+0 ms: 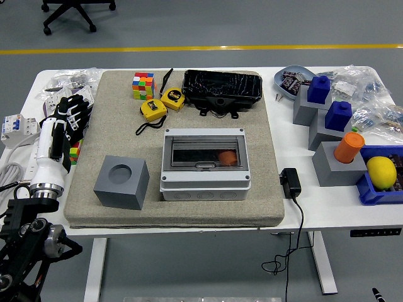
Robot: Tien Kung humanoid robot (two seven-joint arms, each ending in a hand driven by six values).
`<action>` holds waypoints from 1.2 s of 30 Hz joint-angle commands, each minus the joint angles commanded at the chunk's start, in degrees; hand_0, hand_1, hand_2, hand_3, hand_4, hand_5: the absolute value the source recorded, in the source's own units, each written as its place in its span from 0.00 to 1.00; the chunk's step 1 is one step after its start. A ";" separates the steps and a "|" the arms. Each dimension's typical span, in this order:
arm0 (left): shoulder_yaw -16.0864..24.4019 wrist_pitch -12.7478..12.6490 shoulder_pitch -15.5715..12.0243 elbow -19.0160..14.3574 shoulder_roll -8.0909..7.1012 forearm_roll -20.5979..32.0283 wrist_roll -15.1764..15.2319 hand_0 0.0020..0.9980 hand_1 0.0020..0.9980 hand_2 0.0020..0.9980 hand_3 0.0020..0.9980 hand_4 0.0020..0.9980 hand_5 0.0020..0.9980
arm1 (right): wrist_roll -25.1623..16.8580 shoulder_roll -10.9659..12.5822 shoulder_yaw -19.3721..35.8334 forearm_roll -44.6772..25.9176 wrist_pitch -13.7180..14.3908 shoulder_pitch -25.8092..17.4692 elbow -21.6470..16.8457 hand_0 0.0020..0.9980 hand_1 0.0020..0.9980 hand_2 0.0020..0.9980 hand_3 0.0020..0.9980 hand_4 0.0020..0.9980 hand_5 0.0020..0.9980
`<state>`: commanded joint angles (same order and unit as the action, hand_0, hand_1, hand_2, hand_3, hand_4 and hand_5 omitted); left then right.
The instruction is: Fetch the battery,place it into the box,close the lid of the box
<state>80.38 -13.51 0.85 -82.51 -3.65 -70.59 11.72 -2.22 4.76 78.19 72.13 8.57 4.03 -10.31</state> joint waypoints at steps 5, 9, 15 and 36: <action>0.08 2.41 -0.56 0.40 -0.16 -3.30 -1.96 0.74 0.75 0.74 0.73 1.00 0.95 | 0.18 -0.01 -1.03 -0.72 -0.43 -0.16 0.00 0.87 0.84 0.81 0.87 1.00 1.00; -0.05 3.40 -0.62 0.42 -0.13 -5.44 -2.34 0.87 0.86 0.82 0.80 1.00 0.81 | 0.21 -0.11 -1.09 -0.81 -0.62 -0.25 0.00 0.87 0.84 0.81 0.86 1.00 1.00; -0.10 3.82 -0.65 0.48 -0.28 -4.82 -2.86 0.87 0.88 0.83 0.80 0.99 0.76 | -0.08 -0.31 -0.62 -1.11 -0.36 -0.18 0.00 0.87 0.84 0.81 0.86 1.00 1.00; -0.39 -0.35 -0.37 -0.27 -0.33 -9.05 -5.56 0.73 0.77 0.66 0.52 0.65 0.36 | -0.20 -0.41 -1.47 -2.12 -0.38 0.19 0.00 0.87 0.83 0.81 0.86 1.00 1.00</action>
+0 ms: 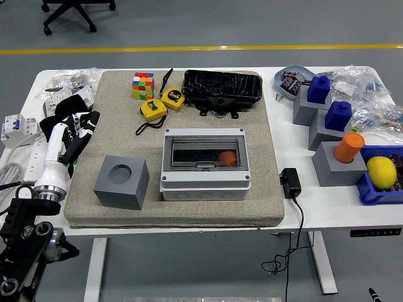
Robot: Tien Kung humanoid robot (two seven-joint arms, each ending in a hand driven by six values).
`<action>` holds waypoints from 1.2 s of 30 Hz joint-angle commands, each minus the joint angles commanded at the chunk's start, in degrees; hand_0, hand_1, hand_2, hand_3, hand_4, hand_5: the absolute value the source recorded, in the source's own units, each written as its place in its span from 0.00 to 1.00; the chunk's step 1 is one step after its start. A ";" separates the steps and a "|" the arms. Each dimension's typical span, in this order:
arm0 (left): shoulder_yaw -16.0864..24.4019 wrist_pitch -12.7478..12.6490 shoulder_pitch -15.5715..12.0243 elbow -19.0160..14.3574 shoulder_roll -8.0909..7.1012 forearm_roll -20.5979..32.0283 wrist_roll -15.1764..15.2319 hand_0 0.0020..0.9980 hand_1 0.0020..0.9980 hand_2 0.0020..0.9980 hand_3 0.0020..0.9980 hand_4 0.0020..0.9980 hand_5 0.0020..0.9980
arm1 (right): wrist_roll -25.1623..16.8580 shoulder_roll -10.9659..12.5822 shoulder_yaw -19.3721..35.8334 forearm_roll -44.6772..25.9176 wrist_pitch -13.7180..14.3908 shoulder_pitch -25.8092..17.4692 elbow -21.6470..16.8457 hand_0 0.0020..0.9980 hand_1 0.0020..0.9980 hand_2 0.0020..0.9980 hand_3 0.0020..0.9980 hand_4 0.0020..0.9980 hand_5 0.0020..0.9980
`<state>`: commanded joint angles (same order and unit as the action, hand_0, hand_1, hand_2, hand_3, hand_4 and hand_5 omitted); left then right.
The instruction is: Fetch the battery,place it into the box,close the lid of the box
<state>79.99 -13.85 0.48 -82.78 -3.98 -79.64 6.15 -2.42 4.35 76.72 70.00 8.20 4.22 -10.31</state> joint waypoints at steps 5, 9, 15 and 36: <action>-0.07 0.02 -0.13 0.43 0.13 0.72 0.74 0.70 0.75 0.61 0.47 0.69 0.30 | 0.06 -0.03 0.03 0.00 -0.07 0.06 0.00 0.87 0.84 0.81 0.86 1.00 1.00; -0.10 -0.40 -0.09 0.46 0.14 0.25 1.11 0.69 0.73 0.56 0.35 0.77 0.24 | 0.09 -0.06 -0.09 -0.09 -0.12 -0.09 0.00 0.87 0.83 0.80 0.86 1.00 1.00; 0.24 -1.11 -0.19 0.33 0.11 -1.61 0.88 0.65 0.71 0.49 0.26 0.81 0.18 | 0.08 -0.22 -0.09 -0.09 -0.10 -0.39 0.00 0.87 0.83 0.81 0.85 1.00 1.00; 0.37 -0.87 -0.48 0.07 0.52 -4.09 -0.31 0.62 0.65 0.50 0.29 0.80 0.16 | 0.13 -0.33 0.74 0.45 -0.19 -0.18 0.00 0.87 0.83 0.81 0.85 1.00 1.00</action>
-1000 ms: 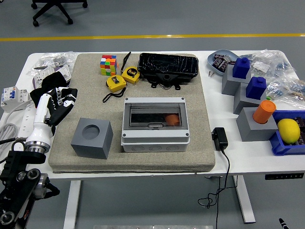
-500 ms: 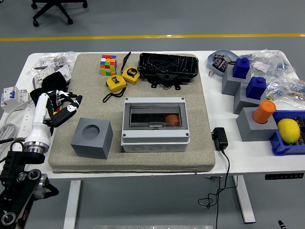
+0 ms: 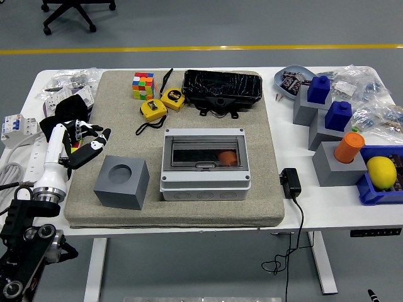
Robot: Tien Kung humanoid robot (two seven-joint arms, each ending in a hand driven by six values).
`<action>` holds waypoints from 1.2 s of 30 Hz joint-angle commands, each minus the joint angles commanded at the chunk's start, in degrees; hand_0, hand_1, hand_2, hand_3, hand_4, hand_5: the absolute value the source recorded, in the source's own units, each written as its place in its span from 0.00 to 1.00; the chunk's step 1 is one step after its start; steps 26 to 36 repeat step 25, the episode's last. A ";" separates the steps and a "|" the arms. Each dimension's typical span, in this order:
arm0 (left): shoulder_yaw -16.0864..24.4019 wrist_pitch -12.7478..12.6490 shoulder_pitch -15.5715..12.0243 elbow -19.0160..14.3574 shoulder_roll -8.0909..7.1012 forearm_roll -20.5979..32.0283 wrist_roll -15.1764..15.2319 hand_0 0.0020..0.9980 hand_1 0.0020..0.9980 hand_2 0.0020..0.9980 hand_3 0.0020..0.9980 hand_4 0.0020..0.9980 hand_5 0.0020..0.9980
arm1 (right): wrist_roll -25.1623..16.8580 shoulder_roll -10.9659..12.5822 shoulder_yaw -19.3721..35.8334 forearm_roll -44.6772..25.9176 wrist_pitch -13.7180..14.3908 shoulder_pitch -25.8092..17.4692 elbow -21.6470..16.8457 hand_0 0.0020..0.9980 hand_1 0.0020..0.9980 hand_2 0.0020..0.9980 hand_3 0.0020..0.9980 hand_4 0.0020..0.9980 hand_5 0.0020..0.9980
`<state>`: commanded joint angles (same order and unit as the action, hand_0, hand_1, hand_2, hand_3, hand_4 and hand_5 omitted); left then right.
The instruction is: Fetch the battery,place it into the box,close the lid of the box
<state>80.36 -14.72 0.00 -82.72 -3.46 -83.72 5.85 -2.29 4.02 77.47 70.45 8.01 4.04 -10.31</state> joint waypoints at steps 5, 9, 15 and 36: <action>0.05 0.01 -0.12 -0.02 0.05 -0.30 -0.16 0.62 0.64 0.50 0.27 0.81 0.16 | 0.06 0.02 0.33 0.22 0.03 0.04 0.00 0.87 0.83 0.81 0.85 1.00 1.00; 0.13 0.01 -0.33 -0.11 0.10 -0.29 -0.21 0.61 0.64 0.49 0.26 0.81 0.16 | 0.03 -0.05 0.56 0.30 0.06 -0.08 0.00 0.87 0.83 0.81 0.85 1.00 1.00; 0.83 0.27 -0.69 0.23 0.38 3.01 0.75 0.61 0.65 0.54 0.41 0.71 0.20 | -0.01 -0.22 1.23 0.73 0.11 -0.42 0.00 0.87 0.83 0.81 0.85 1.00 1.00; 1.59 0.69 -0.96 0.43 0.75 4.89 1.35 0.61 0.67 0.56 0.48 0.77 0.42 | -0.04 -0.51 2.47 1.35 0.15 -0.60 0.00 0.87 0.83 0.81 0.85 1.00 1.00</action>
